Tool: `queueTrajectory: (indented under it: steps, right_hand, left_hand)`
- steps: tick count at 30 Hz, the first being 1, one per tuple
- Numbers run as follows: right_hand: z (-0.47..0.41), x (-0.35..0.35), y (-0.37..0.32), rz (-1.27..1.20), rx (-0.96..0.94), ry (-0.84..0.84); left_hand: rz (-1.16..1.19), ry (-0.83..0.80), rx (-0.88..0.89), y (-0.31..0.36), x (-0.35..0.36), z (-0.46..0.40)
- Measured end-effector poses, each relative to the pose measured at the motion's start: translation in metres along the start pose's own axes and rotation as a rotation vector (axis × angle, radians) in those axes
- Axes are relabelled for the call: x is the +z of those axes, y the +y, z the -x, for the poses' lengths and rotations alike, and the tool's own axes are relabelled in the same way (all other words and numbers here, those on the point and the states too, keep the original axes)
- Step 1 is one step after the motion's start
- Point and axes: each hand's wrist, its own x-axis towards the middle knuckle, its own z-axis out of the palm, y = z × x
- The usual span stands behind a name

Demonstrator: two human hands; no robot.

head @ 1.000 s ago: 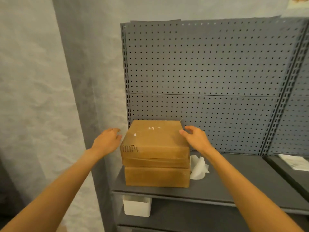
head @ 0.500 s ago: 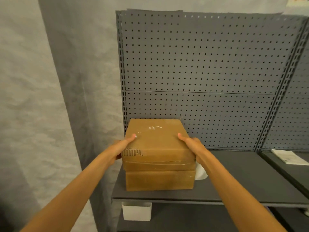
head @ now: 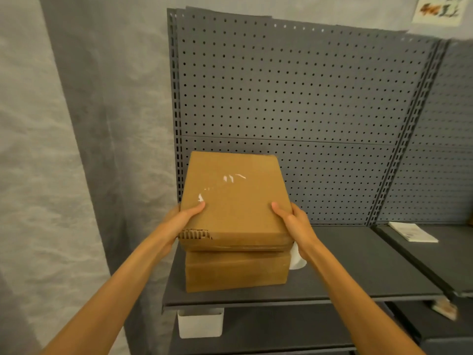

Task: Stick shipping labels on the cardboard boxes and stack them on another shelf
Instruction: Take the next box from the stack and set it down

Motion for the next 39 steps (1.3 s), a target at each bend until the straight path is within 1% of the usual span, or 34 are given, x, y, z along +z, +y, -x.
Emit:
queueTrajectory:
  steps: [2, 5, 10, 17, 23, 32, 39]
  right_hand:
    - [0.009, -0.004, -0.003, -0.022, -0.086, 0.038]
    - [0.02, -0.015, -0.009, -0.034, -0.195, 0.099]
    - [0.033, -0.039, -0.005, -0.002, -0.257, 0.182]
    - [0.065, -0.081, 0.011, 0.04, -0.234, 0.368]
    - [0.088, -0.128, 0.02, 0.013, -0.226, 0.481]
    - [0.117, -0.213, 0.045, 0.006, -0.2, 0.57]
    - [0.128, -0.307, 0.058, 0.004, -0.169, 0.597]
  left_hand:
    - [0.063, -0.001, 0.082, 0.004, 0.004, 0.004]
    - [0.115, -0.014, 0.153, 0.008, 0.013, 0.008]
    - [0.171, -0.011, 0.216, 0.003, 0.043, 0.006]
    - [0.186, -0.088, 0.245, -0.003, 0.093, 0.012]
    - [0.171, -0.149, 0.24, -0.004, 0.146, 0.026]
    - [0.112, -0.217, 0.268, -0.009, 0.237, 0.053]
    - [0.089, -0.226, 0.256, -0.01, 0.335, 0.072]
